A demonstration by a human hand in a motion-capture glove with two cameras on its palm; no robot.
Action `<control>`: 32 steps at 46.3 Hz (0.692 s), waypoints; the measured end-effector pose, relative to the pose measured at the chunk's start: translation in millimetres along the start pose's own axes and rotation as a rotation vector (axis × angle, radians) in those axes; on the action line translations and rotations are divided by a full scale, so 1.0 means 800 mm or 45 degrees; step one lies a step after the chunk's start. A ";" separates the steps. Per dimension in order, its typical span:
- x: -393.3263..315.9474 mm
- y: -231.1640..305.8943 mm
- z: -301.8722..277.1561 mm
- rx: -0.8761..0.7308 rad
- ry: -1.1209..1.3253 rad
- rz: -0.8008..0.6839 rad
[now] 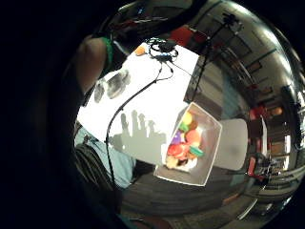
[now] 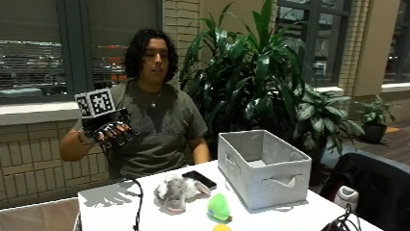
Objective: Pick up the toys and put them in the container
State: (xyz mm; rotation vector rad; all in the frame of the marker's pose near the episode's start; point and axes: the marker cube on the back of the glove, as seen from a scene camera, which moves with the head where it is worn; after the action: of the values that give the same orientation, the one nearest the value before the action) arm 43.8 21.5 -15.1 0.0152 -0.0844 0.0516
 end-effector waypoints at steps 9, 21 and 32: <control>0.019 -0.007 -0.003 0.060 -0.067 0.025; -0.006 -0.084 0.040 0.011 -0.198 -0.046; -0.057 -0.200 0.180 -0.067 0.049 -0.240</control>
State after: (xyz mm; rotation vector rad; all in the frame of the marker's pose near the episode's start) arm -5.1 -142.8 122.1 -0.0307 -0.0456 -0.1387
